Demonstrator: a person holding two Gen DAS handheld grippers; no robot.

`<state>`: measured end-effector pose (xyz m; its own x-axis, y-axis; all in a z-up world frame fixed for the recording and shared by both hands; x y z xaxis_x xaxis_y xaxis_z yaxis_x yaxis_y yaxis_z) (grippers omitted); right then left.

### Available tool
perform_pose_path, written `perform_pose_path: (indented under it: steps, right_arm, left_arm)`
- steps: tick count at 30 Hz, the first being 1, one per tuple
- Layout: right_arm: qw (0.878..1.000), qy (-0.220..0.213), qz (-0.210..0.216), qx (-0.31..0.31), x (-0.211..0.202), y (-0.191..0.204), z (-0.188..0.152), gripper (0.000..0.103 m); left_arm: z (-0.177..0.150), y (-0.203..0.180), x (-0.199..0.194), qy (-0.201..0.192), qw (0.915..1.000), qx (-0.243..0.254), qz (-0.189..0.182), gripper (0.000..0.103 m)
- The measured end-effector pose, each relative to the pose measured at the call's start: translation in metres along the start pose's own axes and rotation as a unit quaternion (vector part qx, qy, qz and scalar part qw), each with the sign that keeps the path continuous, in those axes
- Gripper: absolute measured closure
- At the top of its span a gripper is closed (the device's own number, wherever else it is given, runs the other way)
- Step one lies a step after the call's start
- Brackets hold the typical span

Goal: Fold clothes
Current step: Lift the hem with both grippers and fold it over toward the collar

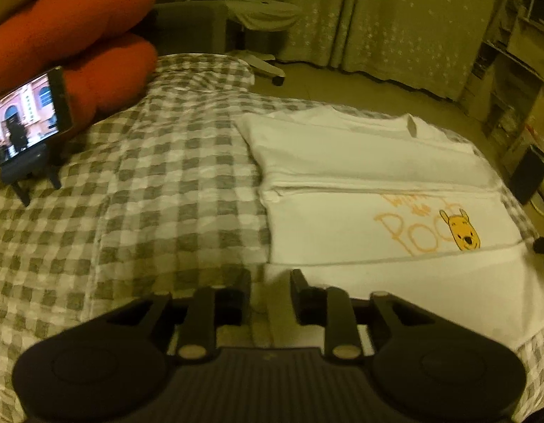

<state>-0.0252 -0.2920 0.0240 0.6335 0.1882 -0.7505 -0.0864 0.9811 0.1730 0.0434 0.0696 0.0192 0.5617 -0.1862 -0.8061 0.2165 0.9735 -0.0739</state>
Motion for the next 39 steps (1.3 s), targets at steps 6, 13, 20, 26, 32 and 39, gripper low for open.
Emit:
perform_pose_path:
  steps: [6, 13, 20, 26, 32, 39]
  right_arm:
    - [1.0, 0.006, -0.011, -0.028, 0.007, 0.009, -0.003, 0.094]
    - [0.999, -0.015, -0.025, -0.036, 0.002, 0.008, -0.002, 0.096]
    - [0.997, -0.042, -0.037, -0.051, -0.002, 0.013, 0.003, 0.097]
    - [0.996, -0.052, -0.055, -0.055, 0.004, 0.014, 0.008, 0.097]
    - [0.996, -0.034, -0.066, -0.052, 0.016, 0.013, 0.008, 0.097]
    - [0.996, -0.041, -0.069, -0.042, 0.015, 0.014, 0.009, 0.097]
  left_arm:
    - [-0.004, -0.009, 0.001, -0.004, 0.9988, 0.044, 0.022, 0.098]
    - [-0.004, -0.005, -0.013, -0.028, 0.9986, 0.042, 0.014, 0.099]
    - [0.0, -0.006, -0.008, -0.029, 0.9986, 0.038, 0.021, 0.099]
    - [0.004, -0.004, -0.002, -0.033, 0.9981, 0.034, 0.038, 0.099]
    - [0.004, -0.005, 0.005, -0.023, 0.9976, 0.047, 0.045, 0.099]
    - [0.001, -0.009, 0.01, -0.022, 0.9961, 0.063, 0.057, 0.099]
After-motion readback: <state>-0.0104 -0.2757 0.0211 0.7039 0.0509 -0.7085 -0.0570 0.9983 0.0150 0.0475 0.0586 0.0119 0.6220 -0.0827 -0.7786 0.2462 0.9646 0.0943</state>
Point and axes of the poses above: each gripper's, at about its wrist camera, not at the fingertips, and x roughly the way its jaws point, y to its left, z to its top, the point moved 3 cm from there along x, roughly the way its jaws point, and after that the axes turned 4 degrees about y, right-handed, at the moved point
